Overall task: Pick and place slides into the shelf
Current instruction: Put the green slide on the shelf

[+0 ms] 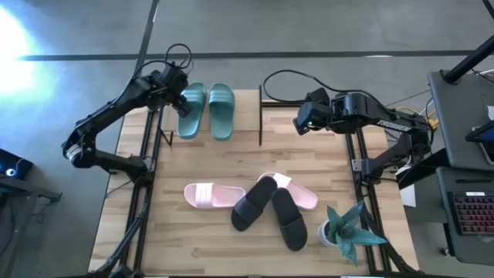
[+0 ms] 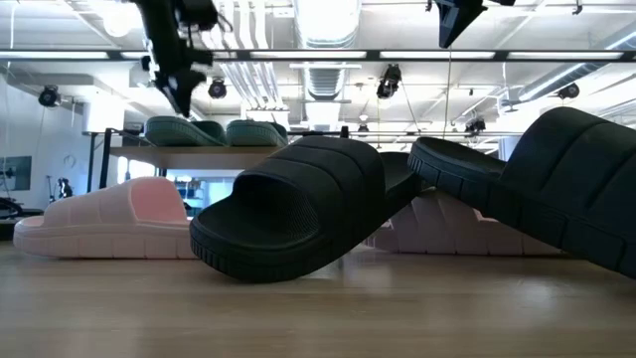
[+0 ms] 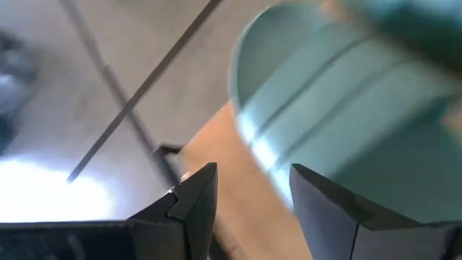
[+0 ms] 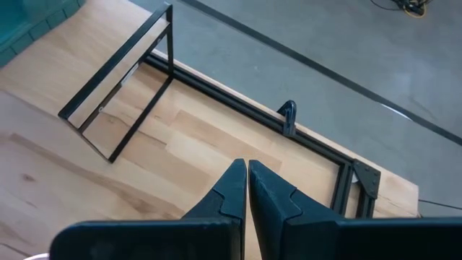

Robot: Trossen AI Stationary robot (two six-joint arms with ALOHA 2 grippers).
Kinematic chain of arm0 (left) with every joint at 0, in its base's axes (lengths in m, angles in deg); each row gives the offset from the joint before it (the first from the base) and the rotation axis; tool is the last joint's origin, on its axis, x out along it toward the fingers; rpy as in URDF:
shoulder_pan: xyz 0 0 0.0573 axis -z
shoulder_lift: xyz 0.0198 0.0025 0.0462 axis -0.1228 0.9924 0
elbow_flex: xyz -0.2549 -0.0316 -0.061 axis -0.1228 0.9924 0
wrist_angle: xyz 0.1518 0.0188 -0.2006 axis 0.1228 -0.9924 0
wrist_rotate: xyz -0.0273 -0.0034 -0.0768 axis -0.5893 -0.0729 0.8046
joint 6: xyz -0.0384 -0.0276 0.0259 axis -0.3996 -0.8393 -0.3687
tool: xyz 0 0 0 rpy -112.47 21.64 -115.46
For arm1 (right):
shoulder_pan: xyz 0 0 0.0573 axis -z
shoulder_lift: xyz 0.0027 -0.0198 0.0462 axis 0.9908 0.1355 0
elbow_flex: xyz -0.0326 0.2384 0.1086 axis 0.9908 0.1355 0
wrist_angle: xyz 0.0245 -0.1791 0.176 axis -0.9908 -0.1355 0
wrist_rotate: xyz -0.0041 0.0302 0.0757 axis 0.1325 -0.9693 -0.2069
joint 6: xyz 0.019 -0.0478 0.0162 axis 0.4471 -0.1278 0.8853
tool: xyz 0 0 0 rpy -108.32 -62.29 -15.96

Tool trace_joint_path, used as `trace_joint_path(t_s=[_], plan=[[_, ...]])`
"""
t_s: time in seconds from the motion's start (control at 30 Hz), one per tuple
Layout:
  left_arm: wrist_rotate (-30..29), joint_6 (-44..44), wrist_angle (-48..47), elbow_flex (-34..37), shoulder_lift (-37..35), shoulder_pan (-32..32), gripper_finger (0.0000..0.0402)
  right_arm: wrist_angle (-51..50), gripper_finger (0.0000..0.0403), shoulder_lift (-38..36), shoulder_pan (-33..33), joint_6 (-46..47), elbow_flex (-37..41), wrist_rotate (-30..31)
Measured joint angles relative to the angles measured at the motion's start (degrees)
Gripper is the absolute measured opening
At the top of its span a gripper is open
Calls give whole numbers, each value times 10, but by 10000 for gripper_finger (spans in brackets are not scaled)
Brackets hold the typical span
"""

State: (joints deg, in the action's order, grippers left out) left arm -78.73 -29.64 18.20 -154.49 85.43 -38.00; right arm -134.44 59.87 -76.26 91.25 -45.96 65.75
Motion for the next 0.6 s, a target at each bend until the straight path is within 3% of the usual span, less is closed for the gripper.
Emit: trace_joint_path(t_s=[0.1, 0.27, 0.6], plan=[[-17, -8, 0, 2, 17, -16, 160, 1, 9, 0, 0, 1, 0, 0], [51, -12, 14, 2, 36, -32, 160, 1, 9, 0, 0, 11, 1, 0], [124, -11, 18, 3, 49, -33, 160, 2, 9, 0, 0, 11, 3, 0]])
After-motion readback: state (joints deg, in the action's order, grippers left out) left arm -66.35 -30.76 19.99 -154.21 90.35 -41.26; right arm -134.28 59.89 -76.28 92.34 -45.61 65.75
